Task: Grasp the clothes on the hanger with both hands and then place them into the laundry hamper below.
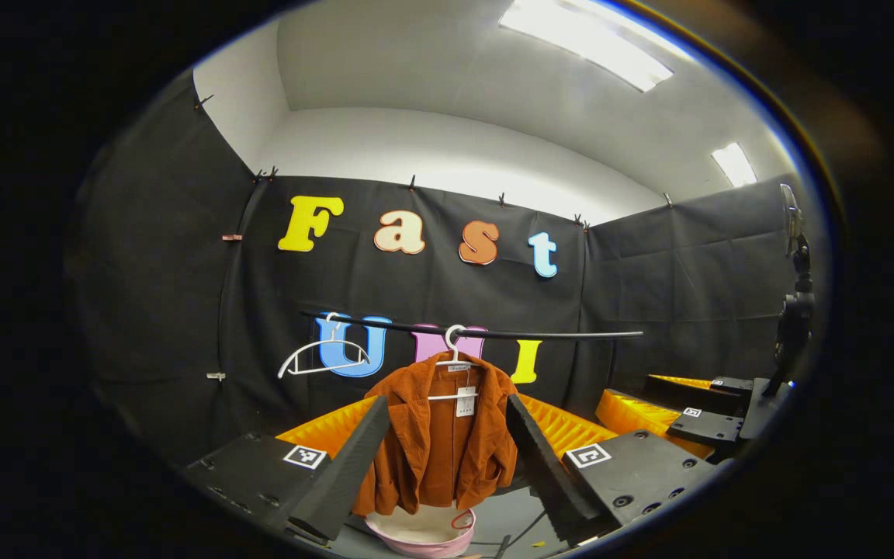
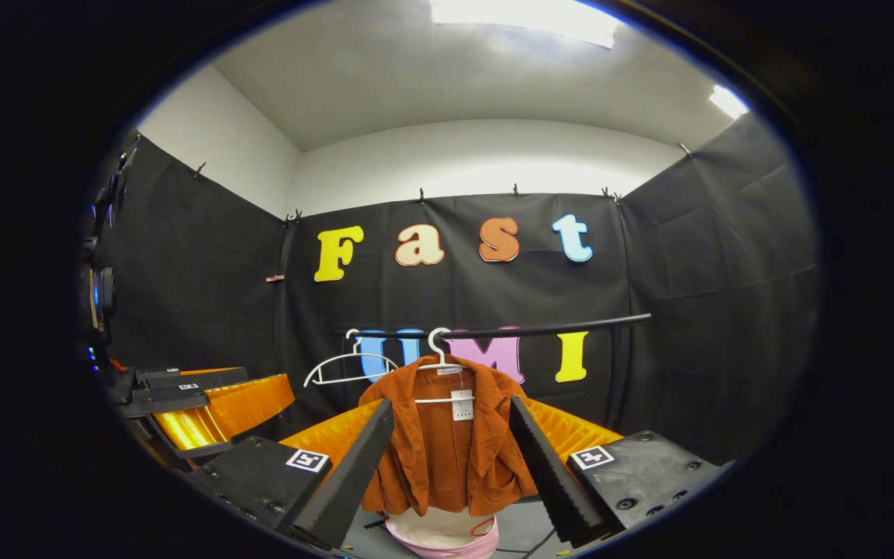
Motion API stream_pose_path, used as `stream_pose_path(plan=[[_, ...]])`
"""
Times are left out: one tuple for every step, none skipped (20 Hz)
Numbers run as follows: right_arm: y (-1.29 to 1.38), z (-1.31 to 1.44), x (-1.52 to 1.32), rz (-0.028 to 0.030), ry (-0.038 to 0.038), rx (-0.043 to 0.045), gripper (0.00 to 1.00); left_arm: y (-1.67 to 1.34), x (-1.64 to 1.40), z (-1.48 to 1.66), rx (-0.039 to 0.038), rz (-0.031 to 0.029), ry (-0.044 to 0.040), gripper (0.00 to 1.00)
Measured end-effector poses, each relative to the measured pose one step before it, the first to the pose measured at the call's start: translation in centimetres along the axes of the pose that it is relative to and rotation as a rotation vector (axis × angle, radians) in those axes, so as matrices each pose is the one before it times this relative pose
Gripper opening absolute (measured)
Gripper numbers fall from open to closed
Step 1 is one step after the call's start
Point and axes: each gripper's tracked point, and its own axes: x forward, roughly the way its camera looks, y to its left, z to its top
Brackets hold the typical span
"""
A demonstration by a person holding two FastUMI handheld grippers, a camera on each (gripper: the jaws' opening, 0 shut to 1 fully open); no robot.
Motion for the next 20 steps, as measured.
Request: stream_pose_path(plan=[[0.214, -0.052, -0.051, -0.00344, 0.00071, -0.00122, 0.97, 0.27, 0.129, -0.202, -0.00084, -0.00254, 0.00269, 0.96], [0.213, -0.15, -0.029, -0.00377, 0.00041, -0.00168, 0.97, 0.255, 0.044, -0.086, -0.00079, -0.00399, 0.0012, 0.96], [0.242, -0.11, -0.052, -0.00412, 0.00017, -0.00266, 0.97, 0.459, -0.198, -0.47, -0.0017, -0.00453, 0.00044, 0.96], [0.205, -0.045, 0.023, -0.00507, 0.00022, -0.00349, 0.97, 0.407, -0.24, -0.085, -0.00219, -0.00604, 0.00081, 0.96], [0.154, -0.054, -0.014, -0.00568, 0.00065, -0.00322, 0.97, 0.173, -0.061, -0.132, -0.00162, -0.00516, 0.00173, 0.96], [0.194, -0.208, -0.103, -0.00372, 0.00149, -0.00182, 0.96, 0.148, 0.02, -0.087, -0.00034, -0.00648, 0.00342, 0.96], [0.19, -0.023, -0.032, -0.00672, -0.00099, -0.00068, 0.96, 0.045, 0.221, -0.306, 0.00077, -0.00626, 0.00369, 0.96], [0.031, -0.177, 0.101, -0.00815, 0.00138, -0.00163, 0.96, 0.149, 0.051, -0.172, 0.001, -0.00557, 0.00453, 0.96], [0.077, -0.247, -0.025, -0.00749, 0.00371, -0.00359, 0.96, 0.117, 0.044, -0.234, 0.00076, -0.0063, 0.00548, 0.96], [0.114, -0.184, -0.021, -0.00741, 0.00288, -0.00499, 0.96, 0.139, 0.093, -0.164, -0.00095, -0.00414, 0.00294, 0.96], [0.005, -0.172, 0.123, -0.00469, 0.00304, -0.00382, 0.96, 0.142, 0.105, -0.285, -0.00188, -0.00425, 0.00259, 0.96], [0.189, -0.17, 0.129, -0.00221, 0.00261, -0.00339, 0.96, 0.166, 0.104, -0.028, -0.0039, -0.00177, 0.00065, 0.96], [0.05, -0.263, 0.239, -0.00113, 0.00369, -0.00436, 0.97, 0.192, 0.223, -0.264, -0.00466, -0.00126, 0.0008, 0.96], [0.058, -0.257, 0.352, -0.00065, 0.00464, -0.00574, 0.97, 0.132, 0.403, -0.238, -0.00508, -0.00267, 0.00203, 0.96], [-0.004, -0.288, 0.453, -0.00254, 0.00452, -0.00689, 0.97, 0.043, 0.514, -0.375, -0.00385, -0.00535, 0.00383, 0.96], [-0.104, -0.422, 0.657, -0.00186, 0.00547, -0.00607, 0.97, 0.016, 0.494, -0.285, -0.00239, -0.00514, 0.00473, 0.96], [-0.043, -0.41, 0.72, 0.00038, 0.00592, -0.00381, 0.97, 0.215, 0.789, -0.342, -0.00047, -0.00143, 0.00595, 0.96], [0.077, -0.502, 0.818, 0.00452, 0.00693, -0.00096, 0.97, 0.216, 0.75, -0.201, 0.00059, 0.00179, 0.00453, 0.96], [0.034, -0.519, 0.888, 0.00689, 0.00824, 0.00146, 0.97, 0.118, 0.82, -0.399, 0.00113, 0.0009, 0.00353, 0.96], [0.054, -0.617, 1.211, 0.00802, 0.00709, 0.00391, 0.97, 0.188, 1.276, -0.619, 0.00064, -0.00009, 0.00441, 0.96]])
